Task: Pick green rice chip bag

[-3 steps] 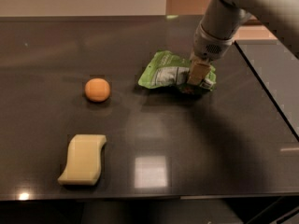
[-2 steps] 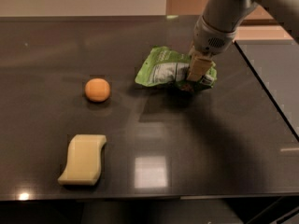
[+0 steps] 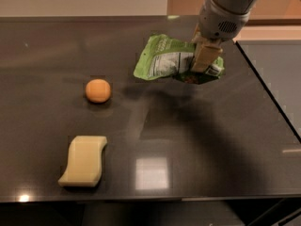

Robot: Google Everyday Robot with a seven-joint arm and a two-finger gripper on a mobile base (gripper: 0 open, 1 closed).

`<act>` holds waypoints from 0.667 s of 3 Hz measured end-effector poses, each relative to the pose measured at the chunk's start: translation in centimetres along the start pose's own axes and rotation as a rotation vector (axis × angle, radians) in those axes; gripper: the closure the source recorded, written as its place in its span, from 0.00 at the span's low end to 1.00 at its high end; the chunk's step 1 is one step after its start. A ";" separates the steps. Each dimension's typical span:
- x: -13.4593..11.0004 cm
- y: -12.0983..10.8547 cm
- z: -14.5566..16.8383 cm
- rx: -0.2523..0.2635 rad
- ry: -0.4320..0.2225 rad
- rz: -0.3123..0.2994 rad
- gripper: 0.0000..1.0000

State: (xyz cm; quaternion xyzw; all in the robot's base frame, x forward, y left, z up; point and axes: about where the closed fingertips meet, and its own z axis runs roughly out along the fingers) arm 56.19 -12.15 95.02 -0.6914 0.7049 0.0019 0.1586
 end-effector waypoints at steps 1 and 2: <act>-0.4 0.8 -3.4 0.026 0.002 -0.027 1.00; -0.4 0.8 -3.4 0.026 0.002 -0.027 1.00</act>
Offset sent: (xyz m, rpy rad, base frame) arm -0.0322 -0.0111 0.0468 -0.0230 -0.0175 0.0316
